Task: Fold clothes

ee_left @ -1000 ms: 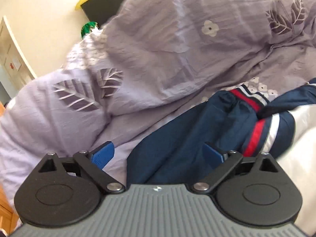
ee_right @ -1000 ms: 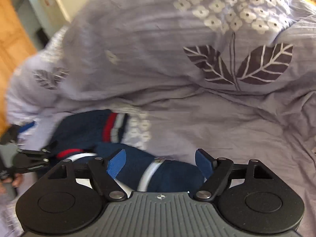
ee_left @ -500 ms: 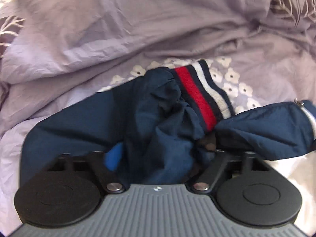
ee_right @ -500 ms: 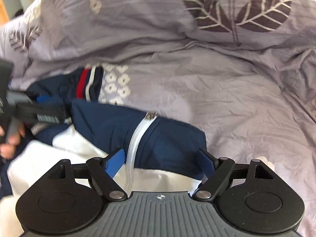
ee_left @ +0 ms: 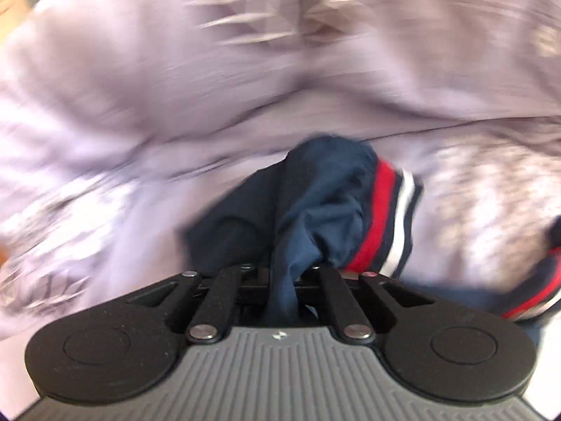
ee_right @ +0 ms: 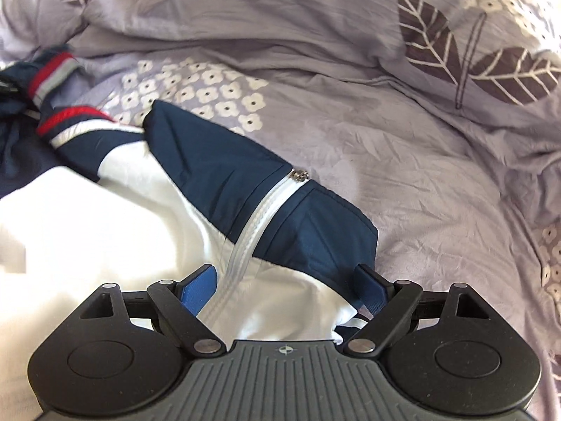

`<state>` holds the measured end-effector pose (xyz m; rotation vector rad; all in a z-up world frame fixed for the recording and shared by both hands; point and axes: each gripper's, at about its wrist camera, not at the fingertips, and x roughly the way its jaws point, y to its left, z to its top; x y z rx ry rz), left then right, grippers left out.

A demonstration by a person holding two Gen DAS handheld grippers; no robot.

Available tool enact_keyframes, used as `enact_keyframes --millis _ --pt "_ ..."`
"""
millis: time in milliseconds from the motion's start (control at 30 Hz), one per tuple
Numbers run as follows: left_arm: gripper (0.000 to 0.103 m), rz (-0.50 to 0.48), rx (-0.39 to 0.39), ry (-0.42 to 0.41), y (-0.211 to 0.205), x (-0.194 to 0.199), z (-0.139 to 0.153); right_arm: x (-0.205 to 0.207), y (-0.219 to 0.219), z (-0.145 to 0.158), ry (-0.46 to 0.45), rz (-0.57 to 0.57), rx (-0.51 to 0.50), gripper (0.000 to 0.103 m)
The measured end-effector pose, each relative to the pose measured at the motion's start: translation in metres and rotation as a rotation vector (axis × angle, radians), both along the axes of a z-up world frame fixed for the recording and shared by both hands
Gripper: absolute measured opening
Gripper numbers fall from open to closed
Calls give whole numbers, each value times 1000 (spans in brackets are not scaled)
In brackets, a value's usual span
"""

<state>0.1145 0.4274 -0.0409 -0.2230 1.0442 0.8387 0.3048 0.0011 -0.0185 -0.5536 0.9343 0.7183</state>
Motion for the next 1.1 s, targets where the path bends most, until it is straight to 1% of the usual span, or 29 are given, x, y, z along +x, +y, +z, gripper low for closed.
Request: enact_keyframes --millis 67,133,200,267,300,367,400,433,467,533,600,667,700,767,800,867,933,1000,1033,1100 --pt "4 84 -6 54 23 -39 -3 -1 1 0 -4 13 -12 85" --pt "5 180 -40 101 43 -80 -9 -2 3 -1 -6 20 -21 85" --pt "16 263 -71 126 56 -116 -15 -2 5 0 -6 29 -24 86" --pt "31 300 -99 112 58 -141 -13 -2 5 5 -4 48 -21 86" --pt "35 305 -110 98 57 -149 -9 -1 3 8 0 52 -12 86" --pt "53 280 -139 78 51 -157 0 4 -4 16 13 51 12 86" --pt "58 244 -166 62 47 -159 5 8 -9 20 17 39 26 86" --pt "69 193 -196 38 41 -161 12 12 -15 23 19 21 42 86" --pt "74 131 -212 13 33 -160 21 17 -20 26 21 1 56 86" --pt "75 -3 -222 -33 15 -155 40 27 -32 28 27 -56 75 86" --pt "83 -129 -224 -102 -4 -138 61 35 -39 27 23 -108 70 86" --pt "99 -239 -215 -189 -20 -108 76 39 -43 23 15 -129 65 86" --pt "102 -288 -216 -224 -27 -89 79 41 -44 21 12 -135 65 86" --pt "102 -373 -232 -269 -37 -41 75 44 -46 18 8 -144 73 86" --pt "102 -405 -240 -272 -42 -14 69 45 -46 17 8 -146 82 86" --pt "102 -438 -253 -282 -52 34 56 50 -50 17 12 -152 117 86" --pt "102 -477 -272 -302 -64 77 43 59 -54 18 36 -168 174 86" --pt "102 -546 -305 -327 -74 110 30 70 -61 20 69 -192 245 86" --pt "102 -582 -310 -310 -81 124 23 76 -64 19 84 -202 274 86" --pt "102 -635 -337 -234 -93 145 5 86 -67 15 134 -215 314 86"
